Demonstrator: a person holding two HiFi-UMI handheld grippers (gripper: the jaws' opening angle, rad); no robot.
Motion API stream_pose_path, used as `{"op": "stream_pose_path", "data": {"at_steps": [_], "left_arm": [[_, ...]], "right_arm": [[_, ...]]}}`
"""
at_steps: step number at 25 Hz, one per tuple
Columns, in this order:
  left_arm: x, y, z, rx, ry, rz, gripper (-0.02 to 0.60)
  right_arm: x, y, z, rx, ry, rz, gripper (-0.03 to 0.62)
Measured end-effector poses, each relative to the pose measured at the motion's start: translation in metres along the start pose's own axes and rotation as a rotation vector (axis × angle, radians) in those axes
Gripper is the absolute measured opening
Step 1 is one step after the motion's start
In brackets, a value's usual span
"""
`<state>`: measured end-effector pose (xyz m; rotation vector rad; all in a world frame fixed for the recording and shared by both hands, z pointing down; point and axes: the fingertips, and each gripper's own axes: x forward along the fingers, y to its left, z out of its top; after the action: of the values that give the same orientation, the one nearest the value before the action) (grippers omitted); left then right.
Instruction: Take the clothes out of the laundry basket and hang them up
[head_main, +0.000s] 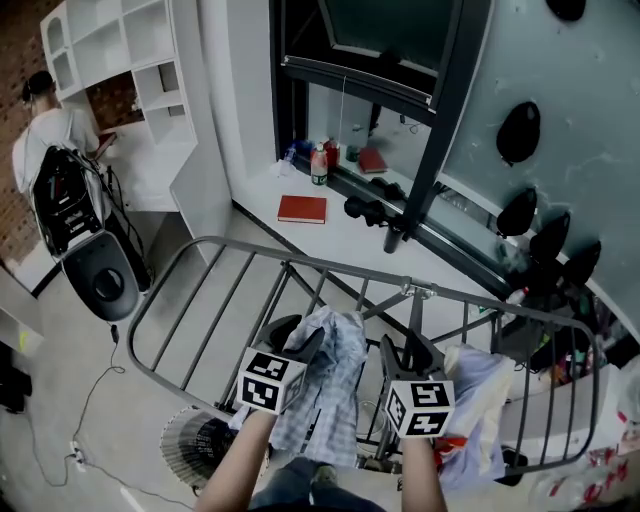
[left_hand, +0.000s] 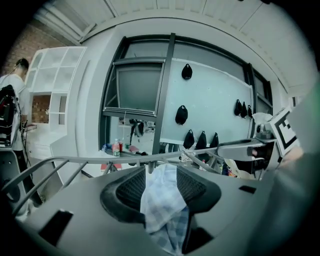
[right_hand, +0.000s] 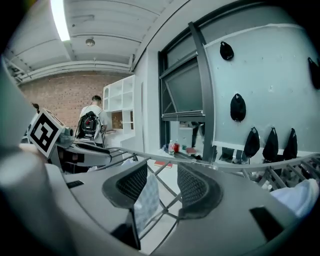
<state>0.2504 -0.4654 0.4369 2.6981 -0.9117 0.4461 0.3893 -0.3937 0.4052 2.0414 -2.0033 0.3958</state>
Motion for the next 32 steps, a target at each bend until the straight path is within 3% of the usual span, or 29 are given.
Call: {"op": "stream_pose_path", "data": {"at_steps": [11,21,26,32], "left_arm": [[-0.042,-0.027,0.036,0.017,-0.131,0.013,0.186],[-0.085,-0.074,0.064,0.086,-0.298,0.018,0.049],[-0.103,-0.098,0.062,0.119,-0.357,0.008,0.025],[-0.113,-0.117,0.061,0.130,-0.372,0.006,0.021]], "right_arm": [[-0.057,0.005,0.029,0.020,-0.168,0.029,0.165],[-0.120,0.001,0.045,-0.009,-0.320,0.040,0.015],[-0.143,0.000,0.040,-0.021,-0.358,0.044,0.003],[-0.163,-0.005,0.041,-0.024,-0.385,0.043,0.002]]}}
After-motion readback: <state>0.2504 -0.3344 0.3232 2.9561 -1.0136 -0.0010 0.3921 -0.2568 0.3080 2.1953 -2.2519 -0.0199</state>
